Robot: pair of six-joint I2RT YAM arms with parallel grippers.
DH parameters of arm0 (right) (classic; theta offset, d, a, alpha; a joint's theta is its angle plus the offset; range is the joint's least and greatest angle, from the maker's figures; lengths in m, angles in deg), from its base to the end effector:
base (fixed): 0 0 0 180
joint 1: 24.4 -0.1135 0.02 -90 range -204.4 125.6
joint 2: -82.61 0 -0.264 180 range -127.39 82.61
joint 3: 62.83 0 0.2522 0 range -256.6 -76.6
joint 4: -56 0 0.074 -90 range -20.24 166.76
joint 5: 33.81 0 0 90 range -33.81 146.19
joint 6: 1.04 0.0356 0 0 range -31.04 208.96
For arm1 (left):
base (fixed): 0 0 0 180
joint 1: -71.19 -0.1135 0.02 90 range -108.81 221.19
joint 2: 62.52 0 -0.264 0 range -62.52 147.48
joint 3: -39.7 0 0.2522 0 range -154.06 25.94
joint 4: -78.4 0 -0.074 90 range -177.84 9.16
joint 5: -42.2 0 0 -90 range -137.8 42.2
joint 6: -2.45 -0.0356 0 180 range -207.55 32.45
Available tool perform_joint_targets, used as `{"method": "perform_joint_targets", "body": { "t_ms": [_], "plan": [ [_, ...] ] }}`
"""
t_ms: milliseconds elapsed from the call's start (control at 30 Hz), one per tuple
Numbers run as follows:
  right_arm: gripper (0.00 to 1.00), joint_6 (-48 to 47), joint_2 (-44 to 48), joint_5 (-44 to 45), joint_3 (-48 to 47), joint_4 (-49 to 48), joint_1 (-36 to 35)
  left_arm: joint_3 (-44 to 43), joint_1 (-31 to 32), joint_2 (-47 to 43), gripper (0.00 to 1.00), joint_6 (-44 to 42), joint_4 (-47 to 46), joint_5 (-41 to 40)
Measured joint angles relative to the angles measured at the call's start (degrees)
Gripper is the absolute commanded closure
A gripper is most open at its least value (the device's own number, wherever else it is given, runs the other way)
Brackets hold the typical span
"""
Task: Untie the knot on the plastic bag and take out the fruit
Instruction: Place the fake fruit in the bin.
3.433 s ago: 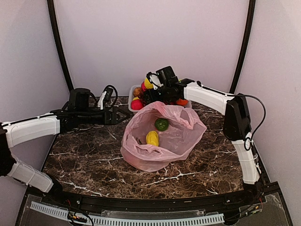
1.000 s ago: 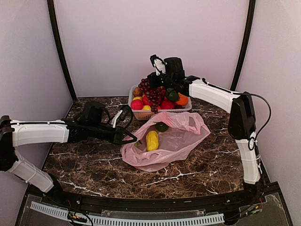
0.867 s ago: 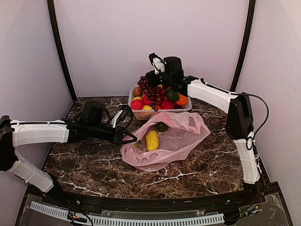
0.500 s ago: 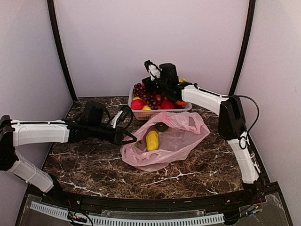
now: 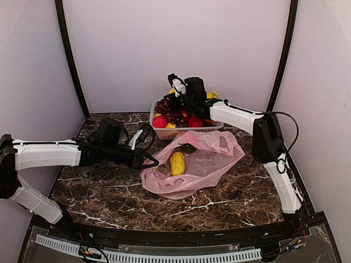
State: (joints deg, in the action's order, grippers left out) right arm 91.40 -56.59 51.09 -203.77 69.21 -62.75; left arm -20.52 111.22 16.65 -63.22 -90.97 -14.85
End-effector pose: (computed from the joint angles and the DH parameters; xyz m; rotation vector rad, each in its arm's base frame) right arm 0.4523 0.3619 0.2719 -0.6198 1.6991 0.5904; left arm 0.2167 -0.2073 0.2396 0.6832 2.1512 -1.2465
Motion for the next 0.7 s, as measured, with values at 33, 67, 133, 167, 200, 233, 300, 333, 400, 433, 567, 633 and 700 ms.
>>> {"method": "perform_joint_targets", "body": {
  "t_ms": [33, 67, 133, 167, 200, 233, 300, 333, 400, 433, 567, 633, 700],
  "plan": [
    [0.59, 0.0, 0.0, -0.1, 0.0, -0.2, 0.0, 0.0, 0.0, 0.0, 0.99, 0.0, 0.0, -0.1],
    [0.54, 0.5, 0.0, 0.0, 0.0, -0.2, 0.0, 0.0, 0.0, 0.0, 0.99, 0.0, 0.0, -0.2],
    [0.46, 0.1, 0.0, -0.3, 0.0, -0.4, 0.0, 0.0, 0.0, 0.0, 0.99, 0.0, 0.0, -0.6],
    [0.43, 0.4, 0.0, -0.4, 0.0, -0.5, 0.0, 0.0, 0.0, 0.0, 0.99, 0.0, 0.0, -0.7],
    [0.41, 0.5, 0.0, -0.5, 0.0, -0.5, 0.0, 0.0, 0.0, 0.0, 0.99, 0.0, 0.0, -0.9],
    [0.39, 0.6, 0.0, -0.6, 0.0, -0.5, 0.0, 0.0, 0.0, 0.0, 0.99, 0.0, 0.0, -1.1],
    [0.34, 0.9, 0.0, -1.0, 0.0, -0.5, 0.0, 0.0, 0.0, -0.1, 0.99, 0.0, 0.1, -1.6],
    [0.31, 1.0, 0.0, -1.3, 0.0, -0.6, 0.0, 0.0, 0.0, -0.2, 0.99, 0.0, 0.1, -1.9],
    [0.25, 1.4, 0.2, -1.7, 0.2, -0.6, 0.0, 0.0, 0.0, -0.4, 0.99, 0.0, 0.1, -2.5],
    [0.21, 1.4, 0.7, -2.2, 0.8, -0.6, 0.0, 0.0, 0.0, -0.5, 0.99, 0.0, 0.1, -2.8],
    [0.09, 2.4, 4.5, -3.7, 4.3, -0.4, 0.0, -0.3, 0.0, -0.7, 0.99, 0.3, 0.1, -4.3],
    [0.05, 2.9, 7.5, -4.2, 6.8, -0.3, 0.0, -0.4, 0.0, -0.7, 0.99, 0.4, 0.1, -5.2],
    [0.03, 3.4, 11.2, -4.4, 9.7, -0.3, 0.0, -0.5, 0.0, -0.7, 0.99, 0.5, 0.1, -5.8]
  ]
}}
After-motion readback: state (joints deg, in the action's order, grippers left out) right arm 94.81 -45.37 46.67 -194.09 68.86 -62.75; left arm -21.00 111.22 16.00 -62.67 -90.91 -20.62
